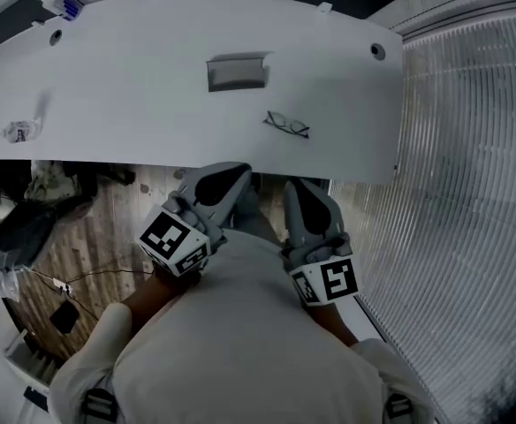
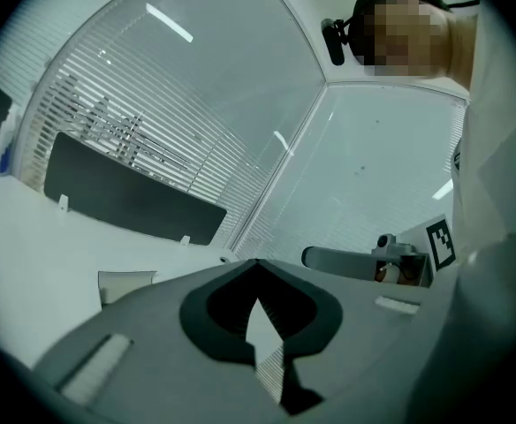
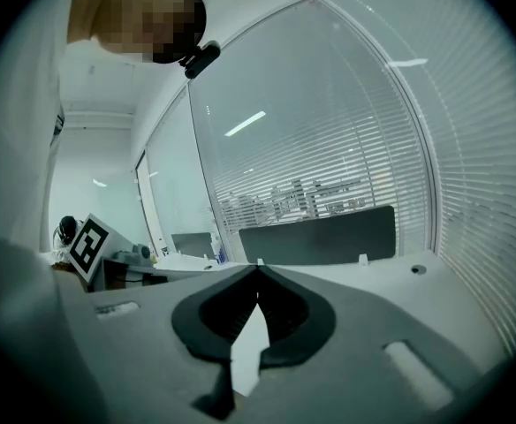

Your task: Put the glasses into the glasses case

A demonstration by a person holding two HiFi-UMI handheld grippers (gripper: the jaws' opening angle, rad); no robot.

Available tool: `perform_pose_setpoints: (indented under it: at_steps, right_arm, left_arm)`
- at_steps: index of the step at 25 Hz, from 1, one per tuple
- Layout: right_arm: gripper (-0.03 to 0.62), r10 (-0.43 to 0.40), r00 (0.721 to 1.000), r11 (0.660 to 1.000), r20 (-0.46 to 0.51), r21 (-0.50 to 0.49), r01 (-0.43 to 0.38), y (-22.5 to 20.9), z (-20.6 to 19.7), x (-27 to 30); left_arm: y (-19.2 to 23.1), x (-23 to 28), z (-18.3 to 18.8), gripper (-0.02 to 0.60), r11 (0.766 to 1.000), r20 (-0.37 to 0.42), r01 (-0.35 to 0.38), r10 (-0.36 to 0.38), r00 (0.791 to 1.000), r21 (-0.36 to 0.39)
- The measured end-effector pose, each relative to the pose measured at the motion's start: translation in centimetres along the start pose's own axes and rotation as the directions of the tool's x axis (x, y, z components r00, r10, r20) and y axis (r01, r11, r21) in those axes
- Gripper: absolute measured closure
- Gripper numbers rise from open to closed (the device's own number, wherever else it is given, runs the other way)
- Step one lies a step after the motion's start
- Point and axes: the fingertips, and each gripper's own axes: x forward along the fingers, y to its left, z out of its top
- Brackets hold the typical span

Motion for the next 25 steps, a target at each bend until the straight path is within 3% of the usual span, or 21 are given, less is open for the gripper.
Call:
perform_pose_setpoints:
  at_steps: [17,25]
  right_arm:
    - [0.592,0.016,0.997,0.998,-0.076,-0.064,-0.021,-4.8,-5.3,5.5]
    - [0.591,0.026,0.988,0.99,-0.151,-0.133,-0.046,-8.2,-10.0,8.6]
  left_arm:
    - [5.3,5.6,-3.6,0.584,0.998,-0.061,0.006,-0.001,0.998,0.066]
    - [8.9,8.6,-7.6,0.584,0.999,-0.1,-0.013,0.016,0.995,0.032]
